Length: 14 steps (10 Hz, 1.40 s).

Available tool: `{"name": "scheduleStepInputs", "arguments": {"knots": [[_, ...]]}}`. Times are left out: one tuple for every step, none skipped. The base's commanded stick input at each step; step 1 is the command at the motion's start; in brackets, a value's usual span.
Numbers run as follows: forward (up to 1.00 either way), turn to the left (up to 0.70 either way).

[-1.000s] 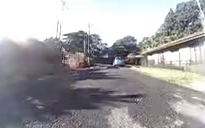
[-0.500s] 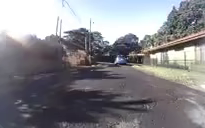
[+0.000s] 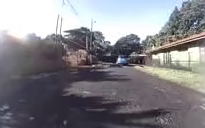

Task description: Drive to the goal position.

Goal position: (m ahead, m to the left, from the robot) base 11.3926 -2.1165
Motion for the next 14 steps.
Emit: {"name": "scheduleStepInputs", "arguments": {"knots": [[0.70, 0.00], [0.70, 0.00], [0.70, 0.00], [0.70, 0.00], [0.70, 0.00], [0.70, 0.00], [0.70, 0.00], [0.70, 0.00], [0.70, 0.00], [0.70, 0.00], [0.70, 0.00], [0.70, 0.00], [0.70, 0.00], [0.70, 0.00]]}}
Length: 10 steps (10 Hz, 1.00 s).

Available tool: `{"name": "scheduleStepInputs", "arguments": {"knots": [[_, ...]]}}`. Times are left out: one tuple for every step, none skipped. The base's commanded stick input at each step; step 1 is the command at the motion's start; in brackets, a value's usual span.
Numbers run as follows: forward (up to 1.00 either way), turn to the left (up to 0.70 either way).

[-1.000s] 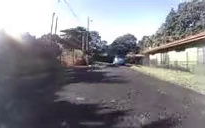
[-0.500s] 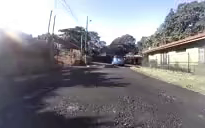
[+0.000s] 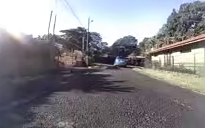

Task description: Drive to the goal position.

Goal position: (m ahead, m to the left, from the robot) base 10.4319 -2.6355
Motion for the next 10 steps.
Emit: {"name": "scheduleStepInputs", "arguments": {"knots": [[0.70, 0.00], [0.70, 0.00], [0.70, 0.00], [0.70, 0.00], [0.70, 0.00], [0.70, 0.00], [0.70, 0.00], [0.70, 0.00], [0.70, -0.26], [0.70, -0.35]]}}
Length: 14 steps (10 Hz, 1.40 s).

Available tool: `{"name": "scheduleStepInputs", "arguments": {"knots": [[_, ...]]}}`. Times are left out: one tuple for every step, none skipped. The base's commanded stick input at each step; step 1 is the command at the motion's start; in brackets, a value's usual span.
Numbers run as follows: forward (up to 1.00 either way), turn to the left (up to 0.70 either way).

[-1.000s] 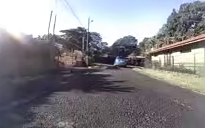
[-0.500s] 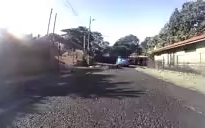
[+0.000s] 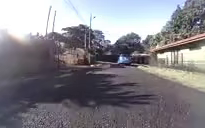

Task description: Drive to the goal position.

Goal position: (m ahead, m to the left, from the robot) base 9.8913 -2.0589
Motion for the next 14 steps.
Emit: {"name": "scheduleStepInputs", "arguments": {"knots": [[0.70, -0.35], [0.70, -0.35], [0.70, -0.35], [0.70, -0.35], [0.70, -0.35], [0.70, -0.35], [0.70, -0.25], [0.70, -0.08], [0.70, -0.03], [0.70, 0.00], [0.70, 0.00], [0.70, 0.00], [0.70, 0.00], [0.70, 0.00]]}}
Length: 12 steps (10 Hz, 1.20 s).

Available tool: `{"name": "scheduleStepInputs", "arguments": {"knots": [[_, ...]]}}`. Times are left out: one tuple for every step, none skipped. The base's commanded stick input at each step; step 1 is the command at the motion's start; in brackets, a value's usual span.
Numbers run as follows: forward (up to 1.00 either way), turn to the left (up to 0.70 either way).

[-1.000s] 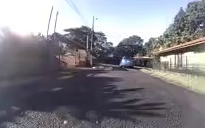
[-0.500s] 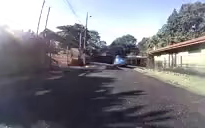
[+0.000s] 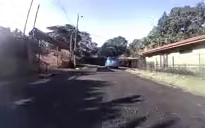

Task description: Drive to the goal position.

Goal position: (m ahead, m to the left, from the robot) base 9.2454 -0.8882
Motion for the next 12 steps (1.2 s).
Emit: {"name": "scheduleStepInputs", "arguments": {"knots": [[0.70, 0.00], [0.70, 0.00], [0.70, 0.00], [0.70, 0.00], [0.70, 0.00], [0.70, 0.00], [0.70, 0.00], [0.70, 0.00], [0.70, 0.00], [0.70, 0.00], [0.70, 0.00], [0.70, 0.00]]}}
